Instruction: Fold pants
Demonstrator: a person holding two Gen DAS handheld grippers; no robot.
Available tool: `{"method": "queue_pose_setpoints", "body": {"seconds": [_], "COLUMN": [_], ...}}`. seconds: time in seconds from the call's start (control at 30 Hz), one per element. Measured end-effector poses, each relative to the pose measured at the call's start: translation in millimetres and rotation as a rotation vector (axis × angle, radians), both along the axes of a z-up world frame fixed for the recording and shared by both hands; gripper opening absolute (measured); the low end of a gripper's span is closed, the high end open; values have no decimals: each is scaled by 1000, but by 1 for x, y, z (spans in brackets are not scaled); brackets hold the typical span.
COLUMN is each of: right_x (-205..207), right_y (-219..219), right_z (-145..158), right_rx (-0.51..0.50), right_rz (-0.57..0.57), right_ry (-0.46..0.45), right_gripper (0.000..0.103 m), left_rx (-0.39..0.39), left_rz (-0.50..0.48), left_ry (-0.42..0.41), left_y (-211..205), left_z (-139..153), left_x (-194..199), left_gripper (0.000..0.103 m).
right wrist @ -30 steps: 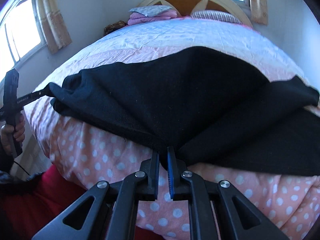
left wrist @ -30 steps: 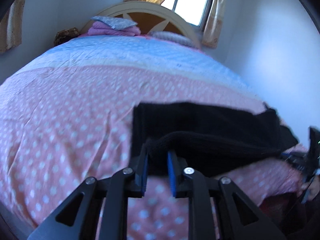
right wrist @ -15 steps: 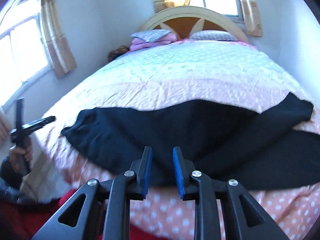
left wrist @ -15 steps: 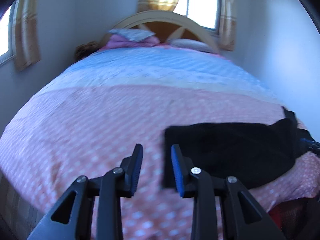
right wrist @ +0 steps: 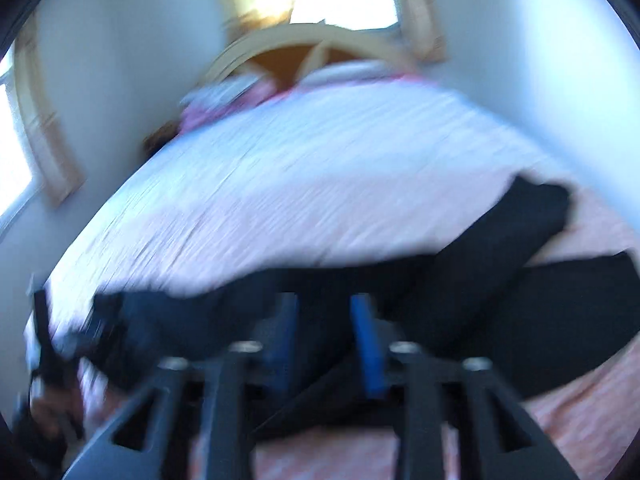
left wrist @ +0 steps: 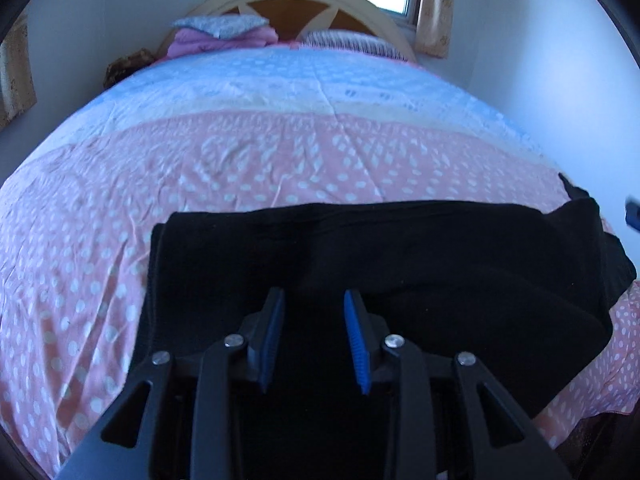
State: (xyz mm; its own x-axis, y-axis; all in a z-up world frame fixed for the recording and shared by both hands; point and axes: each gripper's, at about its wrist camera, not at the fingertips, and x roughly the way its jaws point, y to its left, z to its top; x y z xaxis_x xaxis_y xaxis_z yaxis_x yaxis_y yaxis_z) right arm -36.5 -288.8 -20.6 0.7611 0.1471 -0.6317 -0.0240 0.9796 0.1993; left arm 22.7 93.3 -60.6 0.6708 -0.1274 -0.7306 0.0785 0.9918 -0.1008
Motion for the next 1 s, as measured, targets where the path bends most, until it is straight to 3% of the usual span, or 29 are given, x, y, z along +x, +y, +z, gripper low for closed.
{"method": "queue_pose_setpoints", "body": {"seconds": [0.03,0.17,0.3,0.5,0.6,0.63,0.67,0.7,0.77,0.83,1.0], "right_x": [16,84,177,244,253,251,250,246,237,219,132], "right_y": [-24,-89,-134,-170,-185,-189,-191,-193,-198,-215,-249], "right_z": [6,1,-36,-85,-99,-97,-95,-91,-84,-73,-15], "right_rx": [-1,-80,-162,-246,-190,-173,-179,-192,-188,-96,142], "right_rz": [-76,-250,-339,-467,-493,-505,-513,-515,-501,-482,-408], "right_ry": [-16,11,178,373,475,477,476,471,463,415,152], "right_gripper": [98,99,99,98,97,87,63,49,11,7,7], "left_rx": [12,46,101,120,112,114,118,124,140,138,82], "left_rz": [-1,16,20,26,36,39,44,47,49,46,59], "left_ry": [-3,-16,-22,7,24,24,23,22,19,22,39], "left_y": [-2,-7,-14,-14,-14,-15,-16,-17,-20,-19,-13], "left_z": [0,0,-2,-3,-2,-2,-3,-3,-4,-3,-1], "left_x": [-1,-1,3,10,13,13,13,14,13,13,15], "left_gripper": [34,36,38,40,42,42,43,43,43,43,43]}}
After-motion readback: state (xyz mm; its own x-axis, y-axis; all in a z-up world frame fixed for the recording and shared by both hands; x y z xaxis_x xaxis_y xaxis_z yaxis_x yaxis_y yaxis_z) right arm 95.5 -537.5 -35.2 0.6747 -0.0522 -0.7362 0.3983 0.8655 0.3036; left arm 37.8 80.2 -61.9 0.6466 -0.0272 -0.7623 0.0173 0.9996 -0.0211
